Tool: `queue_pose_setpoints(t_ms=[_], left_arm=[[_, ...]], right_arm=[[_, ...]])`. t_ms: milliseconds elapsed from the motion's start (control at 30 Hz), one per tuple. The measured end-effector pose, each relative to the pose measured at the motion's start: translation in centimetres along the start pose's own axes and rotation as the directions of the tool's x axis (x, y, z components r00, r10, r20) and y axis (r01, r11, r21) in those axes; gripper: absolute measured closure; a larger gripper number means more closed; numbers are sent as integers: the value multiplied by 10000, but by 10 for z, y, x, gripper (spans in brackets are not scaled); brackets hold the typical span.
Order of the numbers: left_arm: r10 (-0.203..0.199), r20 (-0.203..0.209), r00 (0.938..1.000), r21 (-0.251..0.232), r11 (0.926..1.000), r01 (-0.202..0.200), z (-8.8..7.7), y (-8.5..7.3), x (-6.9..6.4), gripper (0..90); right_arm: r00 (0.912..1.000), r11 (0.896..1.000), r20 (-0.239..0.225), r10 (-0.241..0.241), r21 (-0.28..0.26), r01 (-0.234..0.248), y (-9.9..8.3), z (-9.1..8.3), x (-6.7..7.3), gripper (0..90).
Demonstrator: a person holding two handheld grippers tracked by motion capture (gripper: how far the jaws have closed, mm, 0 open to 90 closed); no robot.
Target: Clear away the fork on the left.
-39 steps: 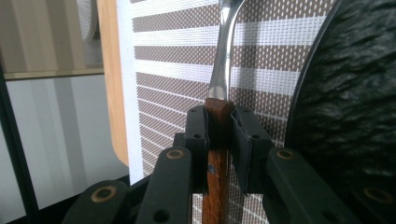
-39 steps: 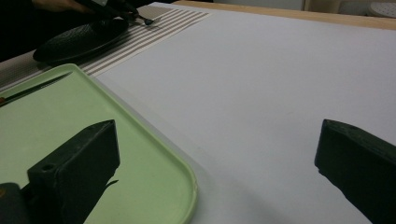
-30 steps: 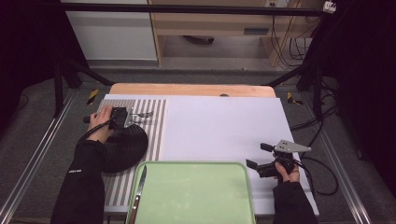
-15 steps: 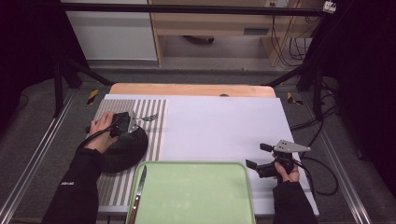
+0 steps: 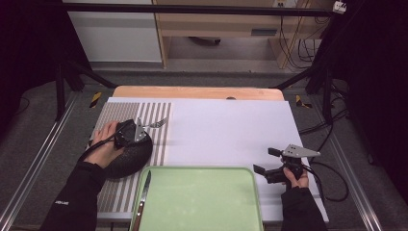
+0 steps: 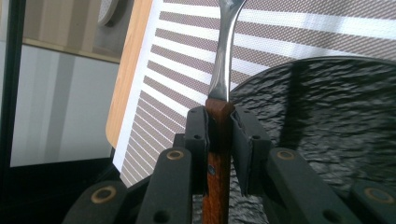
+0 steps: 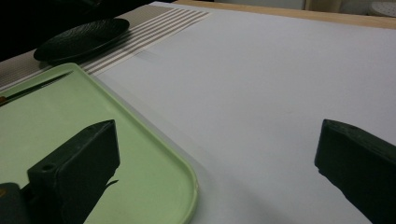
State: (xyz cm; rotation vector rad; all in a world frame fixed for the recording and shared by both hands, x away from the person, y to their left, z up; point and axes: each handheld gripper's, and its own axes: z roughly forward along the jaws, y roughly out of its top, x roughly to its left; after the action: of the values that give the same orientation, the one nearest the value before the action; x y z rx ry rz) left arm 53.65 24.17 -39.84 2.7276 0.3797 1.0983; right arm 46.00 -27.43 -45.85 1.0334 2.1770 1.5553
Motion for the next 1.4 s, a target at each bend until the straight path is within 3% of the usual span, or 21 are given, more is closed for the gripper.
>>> queue_pose_setpoints(t_ms=[300, 733, 1167, 1400], left_arm=[[-174, 28, 9998, -393, 9991, 175, -18, 9, -13, 766], [-982, 276, 9948, -661, 9928, 999, -38, 16, -32, 766], [-1932, 699, 9787, -900, 9758, 1991, -56, 20, -51, 766], [-2712, 1011, 9572, -1030, 9541, 2812, -67, 21, -58, 766]], right_arm=[[10000, 10000, -22, -6, -1, 6, 0, 0, 0, 4], [10000, 10000, -10, 8, -6, -8, 0, -1, 0, 4], [10000, 10000, -14, -33, -1, 33, 0, 0, 0, 4], [10000, 10000, -5, -20, -9, 20, 0, -1, 0, 4]])
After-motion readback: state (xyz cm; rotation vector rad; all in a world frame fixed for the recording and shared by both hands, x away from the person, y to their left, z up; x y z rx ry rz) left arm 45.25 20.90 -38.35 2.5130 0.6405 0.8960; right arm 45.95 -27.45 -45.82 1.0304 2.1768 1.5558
